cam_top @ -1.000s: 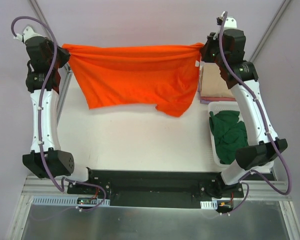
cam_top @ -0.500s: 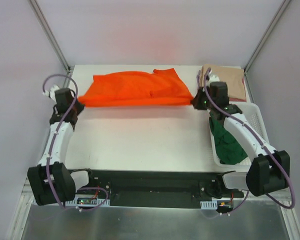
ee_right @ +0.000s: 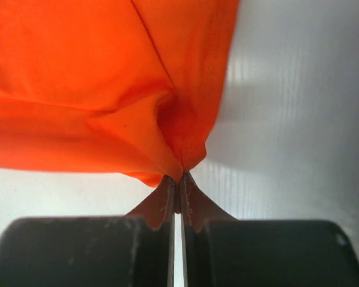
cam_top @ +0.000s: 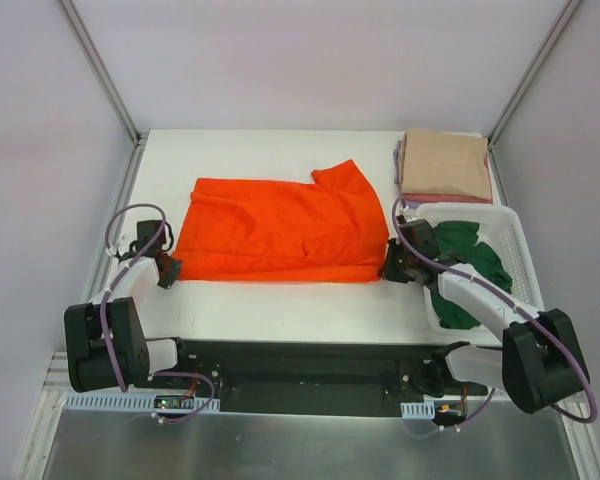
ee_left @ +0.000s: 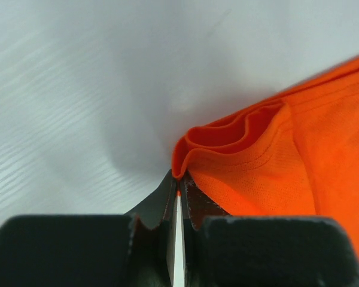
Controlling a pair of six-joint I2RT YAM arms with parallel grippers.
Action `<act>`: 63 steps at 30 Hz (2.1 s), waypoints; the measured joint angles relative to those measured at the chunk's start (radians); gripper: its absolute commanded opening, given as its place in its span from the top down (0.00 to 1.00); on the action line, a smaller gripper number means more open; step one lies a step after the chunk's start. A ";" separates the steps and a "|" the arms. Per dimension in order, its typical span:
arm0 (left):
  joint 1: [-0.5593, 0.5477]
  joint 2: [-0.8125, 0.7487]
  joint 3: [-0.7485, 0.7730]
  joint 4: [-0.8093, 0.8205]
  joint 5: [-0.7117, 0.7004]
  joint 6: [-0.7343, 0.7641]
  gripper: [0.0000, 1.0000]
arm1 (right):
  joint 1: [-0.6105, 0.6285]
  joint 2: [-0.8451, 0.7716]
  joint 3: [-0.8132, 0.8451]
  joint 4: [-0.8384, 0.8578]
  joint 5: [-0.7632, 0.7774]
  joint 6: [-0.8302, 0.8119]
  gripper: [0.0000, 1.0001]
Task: Fold and stack the t-shirts
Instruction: Fold the flattened tshirt in 1/3 of the way, then grap the side of the flattened tshirt furthest away from the robot with both arms
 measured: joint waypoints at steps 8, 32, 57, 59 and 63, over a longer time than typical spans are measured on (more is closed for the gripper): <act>0.000 -0.167 -0.027 -0.187 -0.065 -0.083 0.82 | 0.067 -0.164 -0.070 -0.151 0.092 0.065 0.90; -0.001 -0.117 0.475 -0.239 0.220 0.136 0.01 | 0.123 -0.082 0.294 -0.239 0.021 -0.109 0.04; -0.003 1.011 1.283 -0.302 0.612 0.450 0.69 | -0.097 1.315 1.688 -0.237 0.026 -0.145 0.03; -0.005 1.012 1.283 -0.303 0.623 0.450 0.82 | -0.101 1.329 1.689 -0.229 0.021 -0.130 0.02; -0.009 1.015 1.283 -0.307 0.648 0.449 1.00 | -0.109 1.346 1.703 -0.216 0.011 -0.104 0.09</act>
